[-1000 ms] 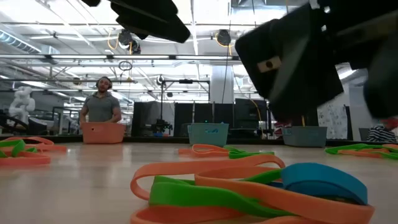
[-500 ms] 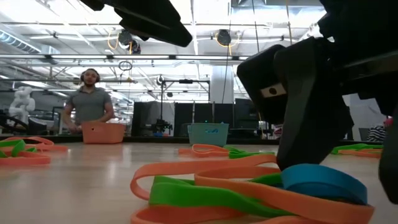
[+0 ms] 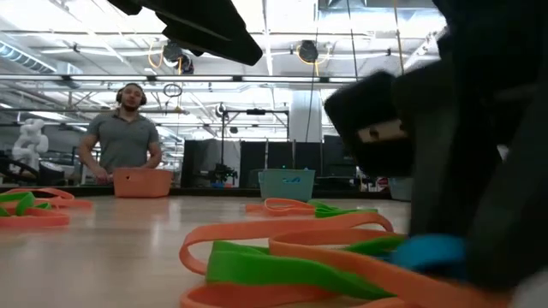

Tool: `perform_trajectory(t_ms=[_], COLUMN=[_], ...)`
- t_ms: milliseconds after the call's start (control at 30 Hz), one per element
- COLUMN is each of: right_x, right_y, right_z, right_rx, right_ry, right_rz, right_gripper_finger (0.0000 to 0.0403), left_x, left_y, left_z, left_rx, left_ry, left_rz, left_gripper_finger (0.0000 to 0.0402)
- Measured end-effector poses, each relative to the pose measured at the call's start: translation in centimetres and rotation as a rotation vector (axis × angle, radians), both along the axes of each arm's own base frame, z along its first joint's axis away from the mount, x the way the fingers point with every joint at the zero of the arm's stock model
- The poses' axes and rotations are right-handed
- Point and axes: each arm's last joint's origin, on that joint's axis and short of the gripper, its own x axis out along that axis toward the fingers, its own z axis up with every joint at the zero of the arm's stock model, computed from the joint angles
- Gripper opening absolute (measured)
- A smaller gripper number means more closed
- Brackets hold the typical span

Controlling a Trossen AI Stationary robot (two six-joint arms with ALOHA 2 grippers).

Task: Sort rubber bands into baskets
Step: Put the blue rubber band into the light blue bin

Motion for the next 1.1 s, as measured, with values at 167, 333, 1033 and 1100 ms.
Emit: perform_trajectory(t_ms=[167,333,1033,1100], right_x=[0.3,0.3,-0.5,-0.6], right_y=[0.1,-0.1,-1.0,-1.1], right_z=[-0.6,-0.3,6.7,7.7], right_rx=[0.042,0.033,-0.016,0.003], right_ry=[-0.002,-0.005,-0.147,-0.169], right_rz=[0.022,0.035,0.017,0.014], right_gripper_finger=[0.0026,0.0003,0.0000,0.0000], left_x=[0.0,0.0,0.1,0.1], left_y=[0.0,0.0,0.0,-0.1], left_z=[0.0,0.0,0.1,0.1], left_rx=[0.000,0.001,0.016,0.014], left_ry=[0.000,0.002,-0.012,-0.020], left_rz=[0.000,0.000,-0.016,-0.014], left_gripper_finger=[0.0178,0.0178,0.0178,0.0178])
